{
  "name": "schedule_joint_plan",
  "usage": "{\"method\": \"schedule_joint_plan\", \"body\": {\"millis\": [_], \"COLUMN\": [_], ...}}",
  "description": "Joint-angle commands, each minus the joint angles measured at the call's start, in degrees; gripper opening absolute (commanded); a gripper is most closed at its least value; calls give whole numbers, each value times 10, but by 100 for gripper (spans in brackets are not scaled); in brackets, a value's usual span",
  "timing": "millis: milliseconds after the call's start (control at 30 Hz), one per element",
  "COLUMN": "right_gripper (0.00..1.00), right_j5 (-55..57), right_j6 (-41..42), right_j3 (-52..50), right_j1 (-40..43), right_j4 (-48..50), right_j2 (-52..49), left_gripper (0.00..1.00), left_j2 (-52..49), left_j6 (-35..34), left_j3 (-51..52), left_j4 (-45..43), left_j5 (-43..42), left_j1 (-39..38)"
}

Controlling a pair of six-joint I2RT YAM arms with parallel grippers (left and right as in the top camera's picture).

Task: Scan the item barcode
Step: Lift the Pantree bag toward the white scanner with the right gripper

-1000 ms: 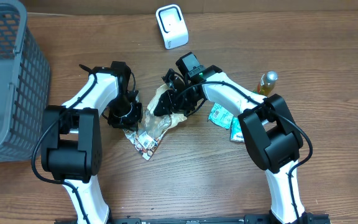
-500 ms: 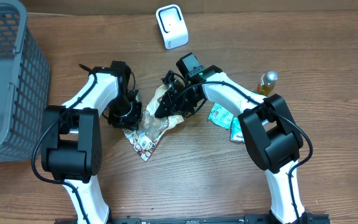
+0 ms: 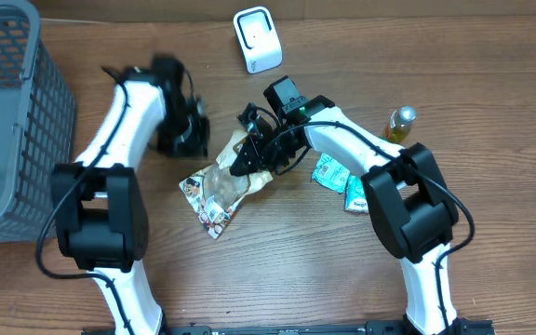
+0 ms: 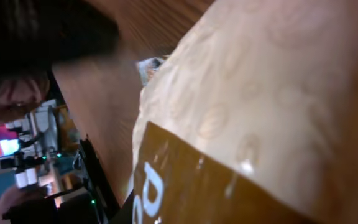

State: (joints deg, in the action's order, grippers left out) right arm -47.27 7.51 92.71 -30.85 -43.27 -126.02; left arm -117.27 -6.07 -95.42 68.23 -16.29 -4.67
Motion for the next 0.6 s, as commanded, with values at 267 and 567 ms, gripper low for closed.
{"method": "schedule_joint_plan", "body": {"millis": [267, 567], "right_gripper": [4, 4], "right_j5": [136, 304], "right_j6": [-141, -325], "right_j3": [164, 240], "right_j1": [13, 8], "right_j4": [1, 81], "right_j2": [114, 113], "left_gripper": [65, 100], "left_j2": [8, 8], "left_j6": [-8, -8], "left_j3": [-222, -217], "left_j4": [-4, -6], "left_j5": [57, 153], "left_j1": [66, 78]}}
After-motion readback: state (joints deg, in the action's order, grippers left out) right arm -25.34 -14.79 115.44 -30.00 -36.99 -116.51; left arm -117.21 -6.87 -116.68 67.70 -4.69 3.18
